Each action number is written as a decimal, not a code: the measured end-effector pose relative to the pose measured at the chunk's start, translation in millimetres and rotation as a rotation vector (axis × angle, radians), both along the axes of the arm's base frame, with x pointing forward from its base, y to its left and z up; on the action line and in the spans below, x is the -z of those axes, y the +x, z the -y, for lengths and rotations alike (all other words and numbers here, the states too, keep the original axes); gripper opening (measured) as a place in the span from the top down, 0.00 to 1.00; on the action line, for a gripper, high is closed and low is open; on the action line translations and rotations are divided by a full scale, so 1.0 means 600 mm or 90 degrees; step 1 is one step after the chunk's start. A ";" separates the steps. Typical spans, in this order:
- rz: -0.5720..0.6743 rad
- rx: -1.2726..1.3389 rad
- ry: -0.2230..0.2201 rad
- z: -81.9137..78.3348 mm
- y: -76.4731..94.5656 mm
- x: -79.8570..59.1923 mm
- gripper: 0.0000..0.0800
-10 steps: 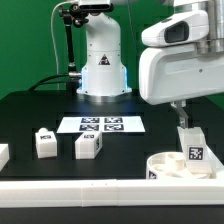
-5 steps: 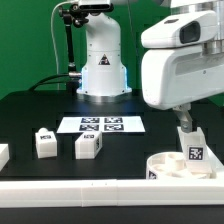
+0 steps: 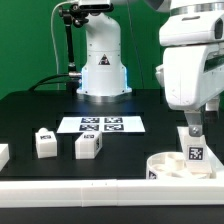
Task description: Assemble stool
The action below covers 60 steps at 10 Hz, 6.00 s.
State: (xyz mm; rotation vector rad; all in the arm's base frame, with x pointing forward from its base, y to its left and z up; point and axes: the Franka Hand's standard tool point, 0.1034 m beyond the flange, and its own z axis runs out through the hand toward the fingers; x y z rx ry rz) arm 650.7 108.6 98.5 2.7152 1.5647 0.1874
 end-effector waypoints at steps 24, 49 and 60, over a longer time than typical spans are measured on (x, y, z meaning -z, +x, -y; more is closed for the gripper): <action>-0.029 0.362 0.022 0.009 -0.011 0.029 0.57; -0.189 1.581 0.221 0.000 -0.013 0.033 0.57; -0.308 1.995 0.307 -0.011 -0.012 0.033 0.57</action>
Offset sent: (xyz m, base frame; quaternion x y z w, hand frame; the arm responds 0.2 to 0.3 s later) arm -0.0031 0.0037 -0.0092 -0.0105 -0.0151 -0.0653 0.9977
